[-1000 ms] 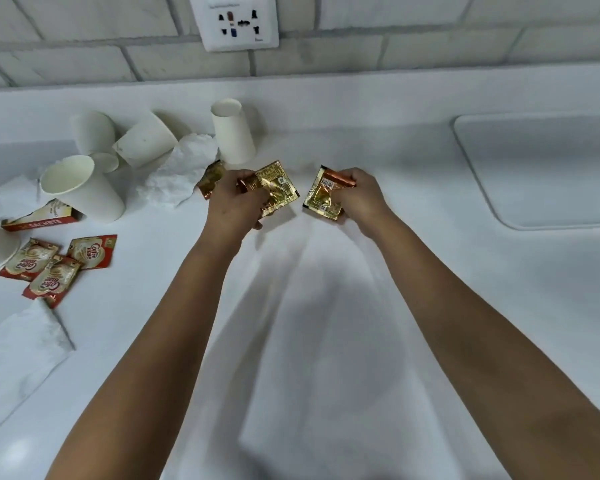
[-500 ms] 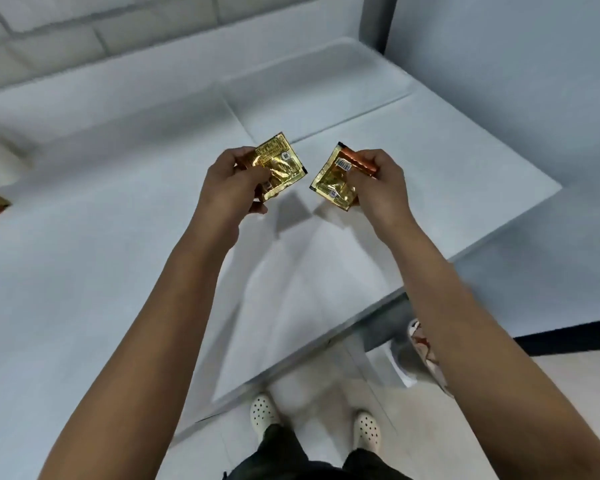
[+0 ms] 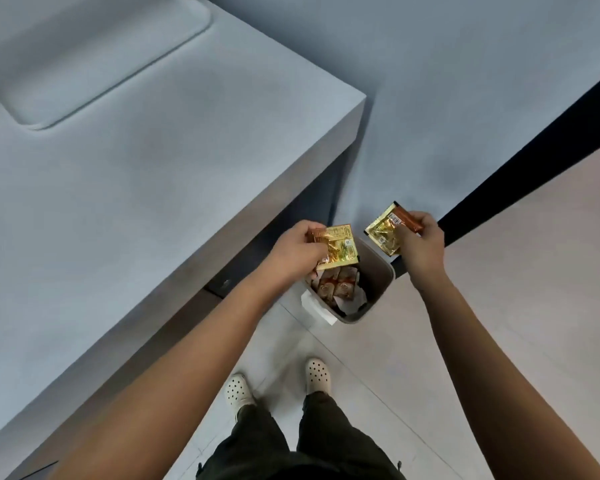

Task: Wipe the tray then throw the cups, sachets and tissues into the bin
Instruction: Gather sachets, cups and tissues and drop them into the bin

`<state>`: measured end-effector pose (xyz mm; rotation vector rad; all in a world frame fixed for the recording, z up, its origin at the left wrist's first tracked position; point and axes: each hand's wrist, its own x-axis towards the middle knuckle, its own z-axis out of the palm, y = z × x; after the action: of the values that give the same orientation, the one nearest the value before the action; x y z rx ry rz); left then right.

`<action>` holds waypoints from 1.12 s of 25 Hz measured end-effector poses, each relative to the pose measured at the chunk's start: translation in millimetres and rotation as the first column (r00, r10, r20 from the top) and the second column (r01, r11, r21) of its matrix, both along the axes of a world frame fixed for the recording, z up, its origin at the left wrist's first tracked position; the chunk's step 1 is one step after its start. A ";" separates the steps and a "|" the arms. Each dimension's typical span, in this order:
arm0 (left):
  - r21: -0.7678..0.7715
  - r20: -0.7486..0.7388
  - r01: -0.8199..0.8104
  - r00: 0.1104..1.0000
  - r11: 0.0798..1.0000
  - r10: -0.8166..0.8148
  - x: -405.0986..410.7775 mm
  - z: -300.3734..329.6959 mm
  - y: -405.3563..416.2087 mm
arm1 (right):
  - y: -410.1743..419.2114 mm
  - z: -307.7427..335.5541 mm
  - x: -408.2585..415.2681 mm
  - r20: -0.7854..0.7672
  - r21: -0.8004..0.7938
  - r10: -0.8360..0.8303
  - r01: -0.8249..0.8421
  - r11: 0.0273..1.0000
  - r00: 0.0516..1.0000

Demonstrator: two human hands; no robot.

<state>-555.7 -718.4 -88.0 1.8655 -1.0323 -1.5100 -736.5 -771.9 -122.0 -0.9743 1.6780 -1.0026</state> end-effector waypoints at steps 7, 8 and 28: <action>0.275 0.041 0.152 0.985 0.949 -0.170 -21.5 -86.6 -6.8 | 26.4 -110.3 -33.0 -0.100 0.413 0.153 -0.099 0.906 0.983; 0.296 0.067 0.146 0.983 0.944 -0.174 -19.3 -94.8 -5.6 | 31.9 -121.2 -37.6 -0.143 0.466 0.188 -0.101 0.879 0.972; -0.200 0.042 -0.157 0.985 0.967 0.169 53.7 83.1 5.9 | -37.0 58.2 105.7 -0.042 -0.237 0.423 -0.420 0.876 0.905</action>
<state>-502.0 -712.5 -4.9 1.8161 -0.9891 -1.2200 -630.8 -808.9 -63.8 -1.4214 1.2682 -0.9201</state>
